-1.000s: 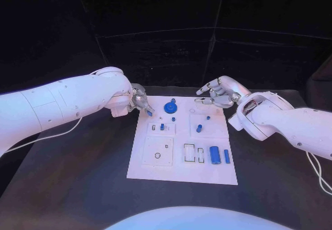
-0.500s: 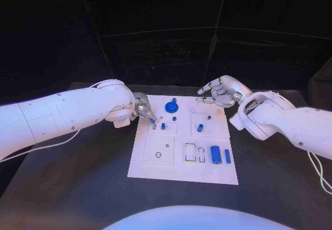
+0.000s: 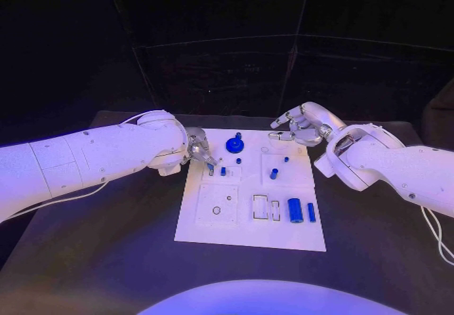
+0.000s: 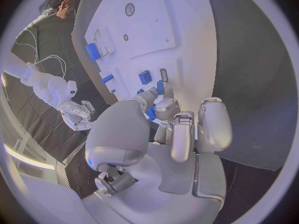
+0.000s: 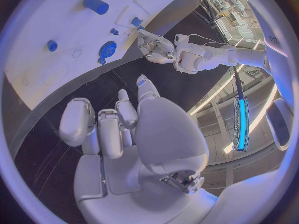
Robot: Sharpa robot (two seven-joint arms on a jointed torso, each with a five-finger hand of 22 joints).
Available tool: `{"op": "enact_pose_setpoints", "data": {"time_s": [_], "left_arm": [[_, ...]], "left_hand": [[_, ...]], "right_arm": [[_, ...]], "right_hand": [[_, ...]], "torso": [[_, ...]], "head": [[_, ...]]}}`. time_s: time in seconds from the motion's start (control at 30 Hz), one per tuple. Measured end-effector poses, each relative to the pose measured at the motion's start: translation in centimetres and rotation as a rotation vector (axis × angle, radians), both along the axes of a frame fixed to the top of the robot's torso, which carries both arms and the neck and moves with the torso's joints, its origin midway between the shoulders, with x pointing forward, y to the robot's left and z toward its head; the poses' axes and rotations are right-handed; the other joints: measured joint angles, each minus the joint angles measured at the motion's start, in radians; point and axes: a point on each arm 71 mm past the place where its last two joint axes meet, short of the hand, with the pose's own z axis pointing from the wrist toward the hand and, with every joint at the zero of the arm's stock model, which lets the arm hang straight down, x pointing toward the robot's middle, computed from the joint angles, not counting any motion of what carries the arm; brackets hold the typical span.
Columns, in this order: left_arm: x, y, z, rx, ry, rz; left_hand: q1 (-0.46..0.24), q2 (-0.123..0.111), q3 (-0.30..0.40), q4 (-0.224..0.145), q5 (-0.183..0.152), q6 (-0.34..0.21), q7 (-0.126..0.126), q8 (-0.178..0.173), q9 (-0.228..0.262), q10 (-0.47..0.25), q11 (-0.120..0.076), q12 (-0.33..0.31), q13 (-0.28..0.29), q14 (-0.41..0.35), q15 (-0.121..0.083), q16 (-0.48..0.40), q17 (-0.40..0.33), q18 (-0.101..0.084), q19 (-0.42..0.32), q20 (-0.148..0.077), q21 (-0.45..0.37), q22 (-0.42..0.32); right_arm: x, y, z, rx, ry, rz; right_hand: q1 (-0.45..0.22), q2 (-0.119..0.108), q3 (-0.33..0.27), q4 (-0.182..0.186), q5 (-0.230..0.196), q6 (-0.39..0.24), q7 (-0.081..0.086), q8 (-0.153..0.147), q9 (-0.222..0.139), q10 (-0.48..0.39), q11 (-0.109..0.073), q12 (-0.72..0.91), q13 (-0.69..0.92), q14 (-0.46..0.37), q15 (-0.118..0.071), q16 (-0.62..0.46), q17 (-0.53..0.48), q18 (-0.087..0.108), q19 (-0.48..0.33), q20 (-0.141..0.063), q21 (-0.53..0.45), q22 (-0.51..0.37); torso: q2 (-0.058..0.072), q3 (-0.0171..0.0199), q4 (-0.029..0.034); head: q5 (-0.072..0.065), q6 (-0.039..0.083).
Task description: Assemble the parts on the task board
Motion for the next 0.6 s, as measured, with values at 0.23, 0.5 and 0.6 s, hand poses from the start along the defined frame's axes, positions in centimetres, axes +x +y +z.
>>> {"op": "enact_pose_setpoints", "data": {"time_s": [0.23, 0.5, 0.6], "left_arm": [[-0.18, -0.32, -0.28, 0.018, 0.005, -0.018], [-0.35, -0.38, -0.47, 0.031, 0.016, -0.029], [-0.41, -0.25, -0.49, 0.036, 0.02, -0.03]], "left_hand": [[0.0, 0.0, 0.001, -0.001, -0.003, 0.0, 0.0, 0.0, -0.001, 0.0, 0.0, 0.0, 0.0, 0.0, 0.0, 0.0, 0.0, 0.0, 0.0, 0.0, 0.0, 0.0], [0.001, 0.001, 0.001, -0.001, -0.003, 0.003, -0.002, 0.0, -0.001, 0.0, 0.0, 0.0, 0.0, 0.0, 0.0, 0.0, 0.0, 0.0, 0.0, 0.0, 0.0, 0.0], [0.001, 0.001, 0.001, -0.001, -0.004, 0.003, -0.002, 0.0, -0.001, 0.0, 0.0, 0.0, 0.0, 0.0, 0.0, 0.0, 0.0, 0.0, 0.0, 0.0, 0.0, 0.0]], "right_arm": [[0.01, 0.05, -0.01, 0.0, 0.001, 0.002], [0.01, 0.06, -0.02, 0.0, 0.002, 0.002], [0.01, 0.05, -0.02, 0.0, 0.002, 0.002]], "right_hand": [[0.0, 0.0, 0.0, 0.0, 0.0, 0.0, 0.0, 0.0, 0.0, 0.0, 0.0, 0.0, 0.0, 0.0, 0.0, 0.0, 0.0, 0.0, 0.0, 0.0, 0.0, 0.0], [0.0, 0.0, 0.0, 0.0, 0.0, 0.0, 0.0, 0.0, 0.0, 0.0, 0.0, 0.0, 0.0, 0.0, 0.0, 0.0, 0.0, 0.0, 0.0, 0.0, 0.0, 0.0], [0.0, 0.0, 0.0, 0.0, 0.0, 0.0, 0.0, 0.0, 0.0, 0.0, 0.0, 0.0, 0.0, 0.0, 0.0, 0.0, 0.0, 0.0, 0.0, 0.0, 0.0, 0.0]], "torso": [[0.0, 0.0002, 0.0], [0.0, 0.0005, -0.0006], [0.0, 0.0006, -0.0006]], "head": [[0.001, -0.003], [0.001, -0.004], [0.001, -0.005]]}}
